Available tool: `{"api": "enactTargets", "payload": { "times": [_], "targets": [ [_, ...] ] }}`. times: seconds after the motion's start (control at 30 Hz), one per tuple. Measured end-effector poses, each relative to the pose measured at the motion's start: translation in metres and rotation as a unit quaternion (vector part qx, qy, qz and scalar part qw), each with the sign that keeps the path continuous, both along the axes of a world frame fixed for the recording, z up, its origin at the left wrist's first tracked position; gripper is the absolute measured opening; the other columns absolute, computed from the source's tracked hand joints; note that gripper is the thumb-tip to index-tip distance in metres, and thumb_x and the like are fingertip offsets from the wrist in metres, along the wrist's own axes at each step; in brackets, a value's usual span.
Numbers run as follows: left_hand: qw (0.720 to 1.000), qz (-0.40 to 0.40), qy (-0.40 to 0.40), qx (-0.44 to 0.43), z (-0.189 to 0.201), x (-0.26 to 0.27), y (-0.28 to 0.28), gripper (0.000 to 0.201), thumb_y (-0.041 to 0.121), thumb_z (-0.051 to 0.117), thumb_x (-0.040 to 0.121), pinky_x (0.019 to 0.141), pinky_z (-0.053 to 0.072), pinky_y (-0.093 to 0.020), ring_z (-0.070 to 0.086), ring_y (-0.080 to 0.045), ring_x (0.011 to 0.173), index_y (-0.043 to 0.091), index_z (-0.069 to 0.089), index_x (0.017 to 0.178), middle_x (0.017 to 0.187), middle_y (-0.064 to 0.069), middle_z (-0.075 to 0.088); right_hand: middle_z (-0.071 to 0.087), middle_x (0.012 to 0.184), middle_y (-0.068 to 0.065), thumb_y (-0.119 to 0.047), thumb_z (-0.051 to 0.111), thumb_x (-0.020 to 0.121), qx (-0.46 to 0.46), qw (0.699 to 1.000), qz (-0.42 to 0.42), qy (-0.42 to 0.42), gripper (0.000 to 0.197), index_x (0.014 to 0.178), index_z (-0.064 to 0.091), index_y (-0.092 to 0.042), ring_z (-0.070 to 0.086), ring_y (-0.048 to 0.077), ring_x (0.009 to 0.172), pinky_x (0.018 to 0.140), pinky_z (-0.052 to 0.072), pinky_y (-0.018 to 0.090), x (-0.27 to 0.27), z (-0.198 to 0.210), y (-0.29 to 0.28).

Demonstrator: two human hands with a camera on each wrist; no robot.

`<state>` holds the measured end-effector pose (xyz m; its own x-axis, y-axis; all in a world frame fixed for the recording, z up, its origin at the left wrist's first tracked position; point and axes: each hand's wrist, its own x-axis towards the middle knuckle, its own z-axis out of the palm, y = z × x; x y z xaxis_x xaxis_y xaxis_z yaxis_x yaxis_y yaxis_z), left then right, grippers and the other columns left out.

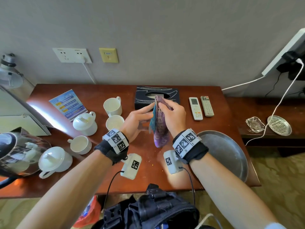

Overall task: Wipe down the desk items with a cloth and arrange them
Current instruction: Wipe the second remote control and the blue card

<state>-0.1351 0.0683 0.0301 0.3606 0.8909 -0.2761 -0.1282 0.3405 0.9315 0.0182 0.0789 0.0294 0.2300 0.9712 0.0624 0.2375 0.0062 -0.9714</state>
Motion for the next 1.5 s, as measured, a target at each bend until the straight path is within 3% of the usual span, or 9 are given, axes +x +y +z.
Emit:
{"api": "enactTargets", "payload": {
  "times": [0.1, 0.2, 0.37, 0.5, 0.67, 0.83, 0.93, 1.1, 1.5],
  "targets": [
    [1.000, 0.024, -0.010, -0.004, -0.002, -0.002, 0.005, 0.052, 0.011, 0.050, 0.098, 0.097, 0.052, -0.051, 0.064, -0.029, 0.119, 0.028, 0.048, 0.147, 0.131, -0.003, 0.067, 0.071, 0.096, -0.004, -0.021, 0.071, 0.090, -0.001, 0.999, 0.038, 0.008, 0.024, 0.113, 0.075, -0.018, 0.068, 0.008, 0.094, 0.085, 0.054, 0.028, -0.002, -0.011, -0.018],
    [0.999, 0.038, -0.025, -0.027, -0.006, -0.001, 0.007, 0.056, 0.011, 0.056, 0.097, 0.101, 0.051, -0.050, 0.065, -0.024, 0.119, 0.032, 0.044, 0.148, 0.136, 0.000, 0.064, 0.073, 0.101, 0.001, -0.016, 0.071, 0.089, -0.012, 0.997, 0.052, 0.048, 0.024, 0.112, 0.075, -0.017, 0.069, 0.010, 0.097, 0.086, 0.054, 0.026, 0.001, -0.018, -0.023],
    [0.998, 0.048, 0.006, -0.051, -0.009, 0.004, 0.010, 0.070, 0.023, 0.077, 0.079, 0.076, 0.056, -0.025, 0.070, -0.014, 0.100, 0.011, 0.049, 0.141, 0.122, -0.007, 0.070, 0.075, 0.106, -0.002, -0.013, 0.069, 0.089, -0.012, 0.996, 0.025, 0.081, 0.024, 0.113, 0.075, -0.013, 0.069, 0.010, 0.102, 0.092, 0.055, 0.031, 0.006, -0.014, -0.010],
    [0.996, 0.055, 0.040, -0.052, -0.007, 0.004, 0.014, 0.045, 0.023, 0.073, 0.087, 0.085, 0.056, -0.032, 0.068, -0.018, 0.100, 0.012, 0.058, 0.128, 0.116, -0.009, 0.072, 0.076, 0.098, -0.009, -0.010, 0.068, 0.091, -0.022, 0.994, 0.037, 0.099, 0.021, 0.109, 0.076, -0.015, 0.070, 0.007, 0.096, 0.082, 0.054, 0.022, 0.011, -0.014, -0.009],
    [0.991, 0.116, 0.022, -0.071, -0.010, -0.001, 0.013, 0.042, 0.015, 0.070, 0.090, 0.064, 0.058, -0.028, 0.071, -0.011, 0.083, 0.017, 0.053, 0.128, 0.110, -0.005, 0.071, 0.076, 0.097, -0.007, -0.010, 0.068, 0.091, -0.035, 0.994, 0.036, 0.099, 0.020, 0.108, 0.075, -0.015, 0.071, 0.010, 0.095, 0.085, 0.056, 0.027, 0.016, -0.016, -0.008],
    [0.986, 0.137, 0.002, -0.095, -0.010, -0.006, 0.014, 0.014, 0.013, 0.058, 0.097, 0.089, 0.057, -0.043, 0.073, -0.017, 0.091, 0.019, 0.061, 0.110, 0.109, -0.006, 0.073, 0.076, 0.097, -0.006, -0.010, 0.069, 0.089, -0.040, 0.995, 0.026, 0.087, 0.020, 0.108, 0.076, -0.016, 0.071, 0.012, 0.096, 0.086, 0.056, 0.029, 0.024, -0.018, -0.003],
    [0.982, 0.159, 0.011, -0.101, -0.009, -0.009, 0.013, 0.015, 0.016, 0.057, 0.098, 0.092, 0.057, -0.045, 0.073, -0.021, 0.101, 0.021, 0.062, 0.111, 0.114, -0.007, 0.073, 0.075, 0.102, -0.005, -0.013, 0.069, 0.090, -0.029, 0.998, 0.026, 0.048, 0.023, 0.113, 0.074, -0.014, 0.069, 0.010, 0.099, 0.088, 0.055, 0.027, 0.030, -0.018, 0.001],
    [0.980, 0.175, 0.038, -0.087, -0.009, -0.011, 0.011, 0.018, 0.019, 0.059, 0.098, 0.075, 0.060, -0.036, 0.074, -0.019, 0.097, 0.024, 0.066, 0.114, 0.110, -0.004, 0.075, 0.069, 0.107, -0.004, -0.021, 0.069, 0.091, 0.004, 0.998, 0.020, -0.063, 0.026, 0.116, 0.073, -0.020, 0.064, 0.010, 0.104, 0.094, 0.052, 0.030, 0.032, -0.009, 0.006],
    [0.979, 0.166, 0.082, -0.085, -0.011, -0.001, 0.014, 0.024, 0.014, 0.059, 0.097, 0.084, 0.061, -0.043, 0.075, -0.025, 0.092, 0.015, 0.068, 0.120, 0.105, -0.009, 0.076, 0.058, 0.092, -0.001, -0.026, 0.068, 0.092, 0.048, 0.953, 0.139, -0.264, 0.026, 0.118, 0.073, -0.021, 0.054, 0.009, 0.086, 0.073, 0.045, 0.023, 0.016, -0.019, -0.020]
  ]
}}
